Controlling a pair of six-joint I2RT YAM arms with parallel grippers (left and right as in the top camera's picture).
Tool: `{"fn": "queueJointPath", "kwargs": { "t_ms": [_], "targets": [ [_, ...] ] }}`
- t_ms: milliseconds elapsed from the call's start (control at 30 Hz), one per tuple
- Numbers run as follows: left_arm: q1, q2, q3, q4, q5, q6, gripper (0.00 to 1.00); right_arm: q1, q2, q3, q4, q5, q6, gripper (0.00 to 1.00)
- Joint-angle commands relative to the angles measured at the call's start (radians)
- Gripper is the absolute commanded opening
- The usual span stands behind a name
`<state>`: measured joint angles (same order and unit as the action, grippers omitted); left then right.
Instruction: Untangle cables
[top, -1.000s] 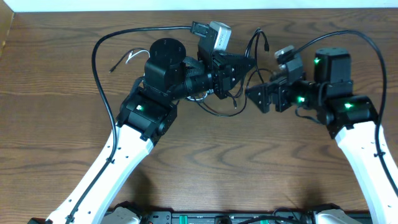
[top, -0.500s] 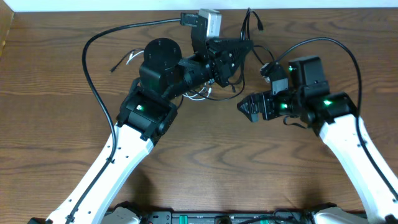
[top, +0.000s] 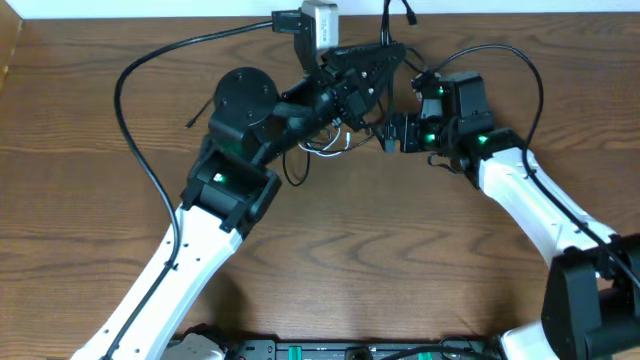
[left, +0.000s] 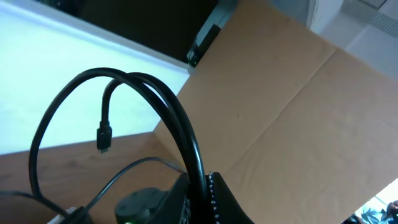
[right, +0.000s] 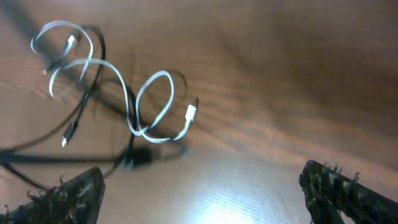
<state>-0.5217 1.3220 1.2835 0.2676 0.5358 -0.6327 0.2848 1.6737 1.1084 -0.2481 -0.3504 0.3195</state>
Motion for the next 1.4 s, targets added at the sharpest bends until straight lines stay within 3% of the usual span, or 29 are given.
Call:
{"fn": "queueJointPath", "kwargs": {
  "t_ms": [0,67,233,333,367,400,467,567,633,700,800,833,967,1067,1267,1367],
  "targets": [
    [0.002,-0.035,0.021,0.008,-0.014,-0.009,0.07,0.018,0.023,-0.001,0.08,-0.051,0.034,0.96],
    [0.002,-0.035,0.021,0.002,-0.013,-0.009,0.07,0.023,0.024,-0.001,0.137,-0.065,0.052,0.96],
    [0.002,-0.035,0.021,0.0,-0.013,-0.009,0.07,0.053,0.024,-0.001,0.273,-0.07,0.099,0.85],
    [0.002,-0.035,0.021,0.0,-0.014,-0.009,0.08,0.079,0.031,-0.001,0.263,-0.062,0.099,0.43],
    [0.002,-0.035,0.021,0.0,-0.014,-0.009,0.08,0.085,0.034,-0.001,0.251,-0.051,0.099,0.37],
    [0.002,-0.035,0.021,0.0,-0.014,-0.008,0.08,0.092,0.036,-0.001,0.227,-0.021,0.099,0.37],
    [0.002,-0.035,0.021,0.0,-0.014,-0.008,0.08,0.101,0.043,-0.002,0.192,0.027,0.098,0.49],
    [0.002,-0.035,0.021,0.0,-0.014,-0.008,0.07,0.111,0.064,-0.002,0.191,0.045,0.09,0.57],
    [0.002,-0.035,0.021,0.0,-0.014,-0.008,0.07,0.12,0.08,-0.002,0.21,0.045,0.083,0.58],
    [0.002,-0.035,0.021,0.0,-0.014,-0.009,0.08,0.127,0.096,-0.002,0.232,0.045,0.084,0.47],
    [0.002,-0.035,0.021,-0.003,-0.014,-0.008,0.08,0.13,0.105,-0.002,0.244,0.045,0.084,0.05],
    [0.002,-0.035,0.021,-0.006,-0.014,-0.003,0.07,0.13,0.105,-0.002,0.238,0.045,0.084,0.01],
    [0.002,-0.035,0.02,-0.116,-0.099,0.084,0.08,0.113,0.094,-0.001,0.158,0.042,0.045,0.01],
    [0.002,-0.032,0.02,-0.284,-0.255,0.211,0.07,0.074,0.066,0.0,0.014,0.085,-0.011,0.01],
    [0.002,-0.015,0.016,-0.555,-0.686,0.379,0.07,-0.077,-0.062,0.0,-0.296,0.488,-0.071,0.01],
    [0.002,-0.014,0.016,-0.597,-0.786,0.412,0.07,-0.143,-0.122,0.0,-0.348,0.629,-0.071,0.01]
  ]
}}
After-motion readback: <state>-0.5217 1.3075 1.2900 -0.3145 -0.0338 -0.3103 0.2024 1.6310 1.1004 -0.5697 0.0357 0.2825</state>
